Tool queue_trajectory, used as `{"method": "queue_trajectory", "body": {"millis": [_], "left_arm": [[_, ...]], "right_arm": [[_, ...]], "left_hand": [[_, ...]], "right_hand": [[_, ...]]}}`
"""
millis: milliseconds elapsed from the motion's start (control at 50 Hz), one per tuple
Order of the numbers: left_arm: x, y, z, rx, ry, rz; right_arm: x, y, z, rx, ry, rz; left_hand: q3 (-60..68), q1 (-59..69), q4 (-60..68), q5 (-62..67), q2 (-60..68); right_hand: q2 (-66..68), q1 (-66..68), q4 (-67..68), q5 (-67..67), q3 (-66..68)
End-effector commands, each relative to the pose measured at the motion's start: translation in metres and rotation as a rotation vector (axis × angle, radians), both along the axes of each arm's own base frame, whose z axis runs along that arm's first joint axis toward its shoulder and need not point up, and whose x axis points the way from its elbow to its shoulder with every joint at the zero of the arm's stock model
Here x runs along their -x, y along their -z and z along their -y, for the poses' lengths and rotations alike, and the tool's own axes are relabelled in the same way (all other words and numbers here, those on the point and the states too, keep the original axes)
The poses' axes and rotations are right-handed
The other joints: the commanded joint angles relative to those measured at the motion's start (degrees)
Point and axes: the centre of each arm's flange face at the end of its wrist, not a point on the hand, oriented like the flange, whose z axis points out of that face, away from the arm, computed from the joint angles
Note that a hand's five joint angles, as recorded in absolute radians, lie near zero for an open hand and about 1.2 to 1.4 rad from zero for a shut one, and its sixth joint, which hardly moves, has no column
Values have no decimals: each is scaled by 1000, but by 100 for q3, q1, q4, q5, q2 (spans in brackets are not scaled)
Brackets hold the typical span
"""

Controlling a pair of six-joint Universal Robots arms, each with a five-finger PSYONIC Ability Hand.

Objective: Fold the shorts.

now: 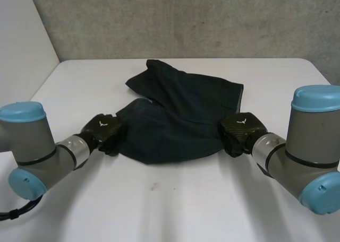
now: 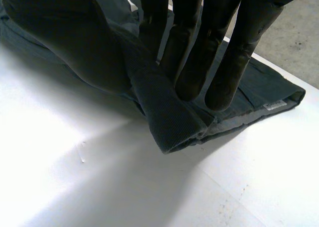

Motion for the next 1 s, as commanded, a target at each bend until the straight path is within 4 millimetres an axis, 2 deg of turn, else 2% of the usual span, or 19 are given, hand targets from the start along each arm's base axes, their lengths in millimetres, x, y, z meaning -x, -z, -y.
{"method": "queue_trajectory", "body": {"millis": [20,300,360,380,420,680,740,820,840,920,1000], "left_arm": [[1,2,5,4,1,-1],[3,4,10,11,3,-1],[3,5,10,16,8,10],[4,5,9,22,16,18],[5,5,8,28,23,24],[6,6,4,49,26,76],[5,0,2,63,24,91],[-1,-36,-9,117,5,111],[-3,-49,-17,121,-2,113],[-8,-75,-38,135,-3,99],[-10,-75,-46,142,-6,97]], "right_arm": [[0,1,0,-2,0,-1],[0,1,-1,-4,1,-2],[0,1,-1,-4,1,-2],[0,1,-1,-4,1,-2],[0,1,-2,-5,-1,-4],[0,1,-1,-1,0,-5],[1,-1,-1,7,0,-8],[1,-21,-1,52,-2,3],[2,-32,-3,77,-6,4],[3,-54,-8,132,-17,6],[3,-55,-10,132,-12,8]], "left_hand": [[1134,1118,1136,1177,1135],[1236,1220,1237,1279,1236],[1972,1957,1974,2016,1973],[2808,2793,2810,2852,2809],[3652,3637,3654,3695,3653],[3656,3640,3658,3699,3657],[3656,3640,3658,3699,3657],[3656,3640,3658,3699,3657],[3656,3640,3658,3699,3657],[3656,3640,3658,3699,3657],[3656,3640,3658,3699,3657]], "right_hand": [[1254,2415,1163,1387,1090],[1254,2415,1163,1387,1090],[1254,2415,1163,1387,1090],[1254,2415,1163,1387,1090],[1254,2415,1163,1387,1090],[1254,2415,1163,1387,1090],[1254,2415,1163,1387,1090],[1254,2415,1163,1387,1090],[1254,2415,1163,1387,1090],[1254,2415,1163,1387,1090],[1254,2415,1163,1387,1090]]}}
